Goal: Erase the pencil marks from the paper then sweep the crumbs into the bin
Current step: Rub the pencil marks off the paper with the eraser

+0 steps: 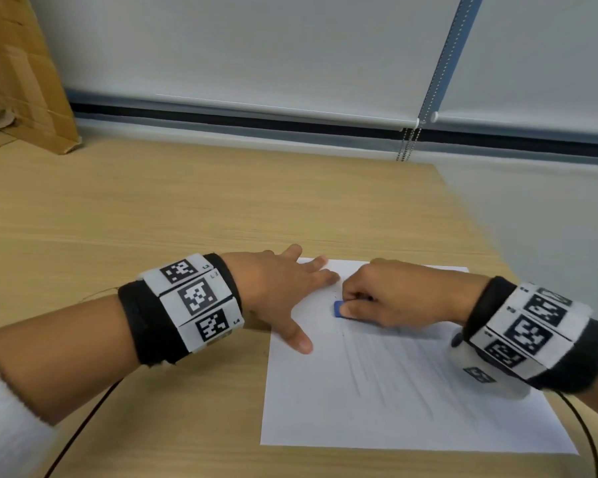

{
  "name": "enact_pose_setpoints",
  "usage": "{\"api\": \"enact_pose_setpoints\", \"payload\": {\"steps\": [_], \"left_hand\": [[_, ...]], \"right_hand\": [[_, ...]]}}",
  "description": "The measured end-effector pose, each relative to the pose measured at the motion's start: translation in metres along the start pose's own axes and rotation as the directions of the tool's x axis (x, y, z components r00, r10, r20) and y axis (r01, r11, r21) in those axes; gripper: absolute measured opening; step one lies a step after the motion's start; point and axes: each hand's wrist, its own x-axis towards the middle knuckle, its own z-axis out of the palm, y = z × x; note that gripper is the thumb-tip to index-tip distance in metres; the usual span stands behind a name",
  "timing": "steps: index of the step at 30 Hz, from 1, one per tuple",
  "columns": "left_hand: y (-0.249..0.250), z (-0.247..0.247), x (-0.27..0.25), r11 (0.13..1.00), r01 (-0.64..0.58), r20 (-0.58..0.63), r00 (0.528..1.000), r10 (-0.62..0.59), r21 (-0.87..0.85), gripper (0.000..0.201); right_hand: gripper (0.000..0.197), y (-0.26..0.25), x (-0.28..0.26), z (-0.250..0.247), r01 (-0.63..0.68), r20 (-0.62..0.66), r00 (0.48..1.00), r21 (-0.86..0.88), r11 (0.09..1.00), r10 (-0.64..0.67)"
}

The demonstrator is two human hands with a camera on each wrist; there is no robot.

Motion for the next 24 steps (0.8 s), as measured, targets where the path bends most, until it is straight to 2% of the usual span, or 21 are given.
{"api": "enact_pose_setpoints", "payload": {"steps": [4,5,9,13,14,16,19,20,23,24], "left_hand": [[0.001,0.0,-0.001,1.0,0.018,0.005,1.0,-0.018,0.003,0.111],[0.001,0.0,0.0,1.0,0.016,0.006,1.0,-0.016,0.001,0.111],[0.0,0.001,0.001,1.0,0.016,0.015,1.0,-0.016,0.002,0.111],[0.001,-0.001,0.0,1.0,0.023,0.016,1.0,-0.023,0.003,0.111],[0.002,-0.001,0.0,1.0,0.024,0.018,1.0,-0.024,0.004,0.112],[0.001,-0.001,0.001,1.0,0.027,0.02,0.999,-0.027,0.004,0.112],[0.002,-0.001,0.001,0.999,0.032,0.022,0.999,-0.032,0.005,0.112],[0.002,-0.001,0.0,0.999,0.034,0.025,0.999,-0.034,0.008,0.112],[0.004,-0.003,-0.001,0.999,0.037,0.036,0.999,-0.037,0.01,0.113],[0.004,-0.003,-0.001,0.999,0.039,0.04,0.998,-0.039,0.012,0.113]], "right_hand": [[0.041,-0.011,-0.015,0.0,0.076,0.182,0.98,0.062,0.995,-0.086],[0.042,-0.011,-0.013,-0.001,0.08,0.173,0.981,0.044,0.996,-0.086],[0.043,0.0,-0.006,0.003,0.019,-0.002,1.0,0.014,1.0,-0.019],[0.041,-0.008,-0.021,0.005,0.049,0.14,0.988,0.073,0.996,-0.059],[0.042,-0.01,-0.021,0.004,0.059,0.141,0.988,0.062,0.996,-0.067],[0.043,-0.006,-0.012,0.002,0.024,0.054,0.998,0.0,1.0,-0.024],[0.043,0.003,-0.006,0.004,-0.072,-0.051,0.996,0.009,0.997,0.073],[0.043,0.002,-0.008,0.006,-0.052,-0.029,0.998,0.019,0.998,0.053],[0.043,-0.009,-0.02,0.005,0.031,0.155,0.987,0.071,0.997,-0.041],[0.043,-0.012,-0.021,0.004,0.044,0.174,0.983,0.067,0.997,-0.055]]}}
